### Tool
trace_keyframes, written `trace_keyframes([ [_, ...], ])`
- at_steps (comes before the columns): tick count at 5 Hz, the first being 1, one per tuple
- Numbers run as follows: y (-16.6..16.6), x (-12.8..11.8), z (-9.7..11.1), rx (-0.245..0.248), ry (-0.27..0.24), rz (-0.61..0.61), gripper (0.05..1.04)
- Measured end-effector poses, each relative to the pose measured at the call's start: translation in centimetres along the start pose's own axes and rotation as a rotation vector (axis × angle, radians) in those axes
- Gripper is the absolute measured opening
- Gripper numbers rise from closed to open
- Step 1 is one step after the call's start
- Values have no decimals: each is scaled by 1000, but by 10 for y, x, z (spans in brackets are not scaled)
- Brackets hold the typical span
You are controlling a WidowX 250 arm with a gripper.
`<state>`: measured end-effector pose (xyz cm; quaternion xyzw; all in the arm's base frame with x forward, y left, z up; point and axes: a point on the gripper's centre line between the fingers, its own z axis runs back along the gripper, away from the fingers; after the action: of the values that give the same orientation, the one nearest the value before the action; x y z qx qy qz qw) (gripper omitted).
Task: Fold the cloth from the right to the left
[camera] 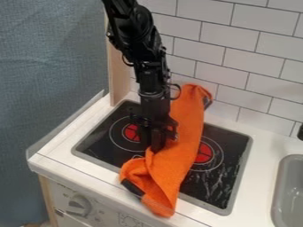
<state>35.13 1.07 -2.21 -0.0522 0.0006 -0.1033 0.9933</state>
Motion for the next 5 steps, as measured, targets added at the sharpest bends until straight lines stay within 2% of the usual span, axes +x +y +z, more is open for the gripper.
trace_keyframes([
  [1, 0, 2, 9, 11, -20, 9, 789],
  [2, 0, 5, 28, 27, -56, 18, 1012],
  [3, -6, 6, 50, 39, -86, 6, 1010],
  [4, -11, 11, 80, 53, -158, 3, 999],
  [5, -18, 11, 124, 66, -254, -4, 999],
])
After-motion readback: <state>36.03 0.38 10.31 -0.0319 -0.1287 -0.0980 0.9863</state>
